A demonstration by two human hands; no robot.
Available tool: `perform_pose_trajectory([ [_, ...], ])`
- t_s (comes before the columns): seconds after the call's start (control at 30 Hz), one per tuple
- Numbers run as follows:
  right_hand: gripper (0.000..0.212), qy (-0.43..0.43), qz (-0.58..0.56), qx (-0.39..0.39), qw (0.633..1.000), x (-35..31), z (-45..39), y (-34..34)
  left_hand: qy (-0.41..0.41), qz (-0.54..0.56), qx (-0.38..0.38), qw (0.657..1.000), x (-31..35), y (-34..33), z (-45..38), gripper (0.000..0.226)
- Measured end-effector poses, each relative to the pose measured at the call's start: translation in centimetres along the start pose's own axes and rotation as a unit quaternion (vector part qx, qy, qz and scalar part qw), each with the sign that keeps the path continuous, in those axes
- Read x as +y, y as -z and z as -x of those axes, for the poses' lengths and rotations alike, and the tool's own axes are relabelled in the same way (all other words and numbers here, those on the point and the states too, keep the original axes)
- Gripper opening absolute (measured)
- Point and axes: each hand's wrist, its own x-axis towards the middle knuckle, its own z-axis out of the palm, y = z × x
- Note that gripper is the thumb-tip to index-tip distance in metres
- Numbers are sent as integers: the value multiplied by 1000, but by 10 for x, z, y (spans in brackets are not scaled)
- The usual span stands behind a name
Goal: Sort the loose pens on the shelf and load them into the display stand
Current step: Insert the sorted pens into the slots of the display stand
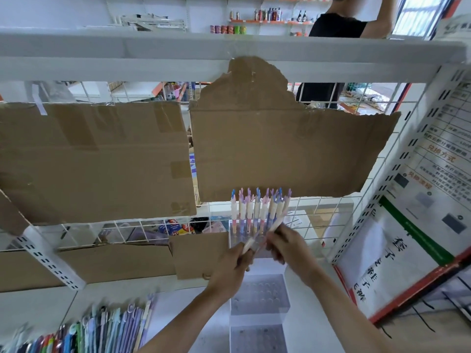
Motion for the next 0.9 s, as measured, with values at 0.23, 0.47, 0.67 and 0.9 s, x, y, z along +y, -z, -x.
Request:
perform_pose_trajectory([
  [0.23, 17, 76, 193, 155, 966, -7, -30, 44, -33, -162, 84, 983, -11, 21, -9, 17],
  [0.47, 22, 73, 269, 145, 949, -6, -49, 39, -39, -185, 67, 980, -15, 22, -7, 18],
  [0.67, 28, 65, 287, 133, 946, -10, -52, 38, -30, -177, 65, 982, -13, 22, -6, 20],
  [0.9, 18, 22, 308, 95, 946, 0, -47, 33, -28, -153, 63, 986, -10, 20, -5, 22],
])
